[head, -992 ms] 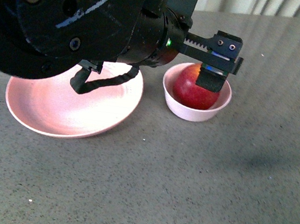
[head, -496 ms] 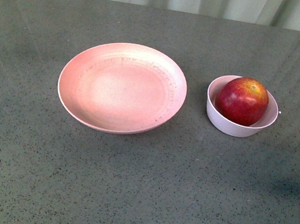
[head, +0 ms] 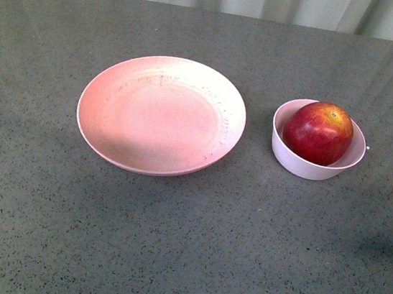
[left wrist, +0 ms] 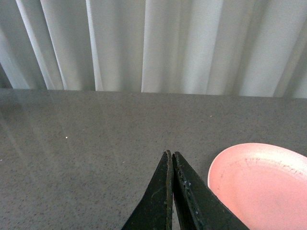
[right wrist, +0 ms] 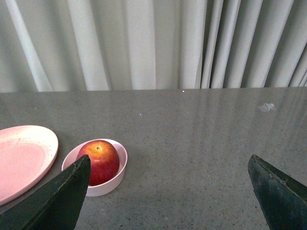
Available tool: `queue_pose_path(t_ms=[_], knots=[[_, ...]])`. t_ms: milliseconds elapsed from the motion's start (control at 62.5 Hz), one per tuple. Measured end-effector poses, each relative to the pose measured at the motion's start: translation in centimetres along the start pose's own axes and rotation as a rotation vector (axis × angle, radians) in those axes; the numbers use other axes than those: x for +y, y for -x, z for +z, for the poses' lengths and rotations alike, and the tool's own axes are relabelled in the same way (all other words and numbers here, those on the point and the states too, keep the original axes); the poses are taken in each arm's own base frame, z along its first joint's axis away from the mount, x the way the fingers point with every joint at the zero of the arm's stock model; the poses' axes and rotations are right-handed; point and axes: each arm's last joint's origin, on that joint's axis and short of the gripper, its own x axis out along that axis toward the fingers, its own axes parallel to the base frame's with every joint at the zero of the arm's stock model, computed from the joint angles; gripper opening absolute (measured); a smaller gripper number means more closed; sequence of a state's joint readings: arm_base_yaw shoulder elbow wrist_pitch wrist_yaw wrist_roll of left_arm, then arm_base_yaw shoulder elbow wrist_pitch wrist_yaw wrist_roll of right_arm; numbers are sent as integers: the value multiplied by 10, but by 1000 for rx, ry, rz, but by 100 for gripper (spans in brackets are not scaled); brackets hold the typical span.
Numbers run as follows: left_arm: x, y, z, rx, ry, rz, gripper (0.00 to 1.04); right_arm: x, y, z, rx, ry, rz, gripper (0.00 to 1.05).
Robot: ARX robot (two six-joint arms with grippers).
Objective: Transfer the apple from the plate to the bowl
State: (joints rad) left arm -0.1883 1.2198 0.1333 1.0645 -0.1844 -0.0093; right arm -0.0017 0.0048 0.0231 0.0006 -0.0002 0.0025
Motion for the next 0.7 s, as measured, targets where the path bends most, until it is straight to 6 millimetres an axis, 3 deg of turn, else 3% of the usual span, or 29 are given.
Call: queue_pose_path(t_ms=[528,704], knots=[[30,44,2,-9,2,4,2,0,0,0,0,0,-1,96],[30,52,5,-19,2,-1,2,0,0,0,0,0,0,96]])
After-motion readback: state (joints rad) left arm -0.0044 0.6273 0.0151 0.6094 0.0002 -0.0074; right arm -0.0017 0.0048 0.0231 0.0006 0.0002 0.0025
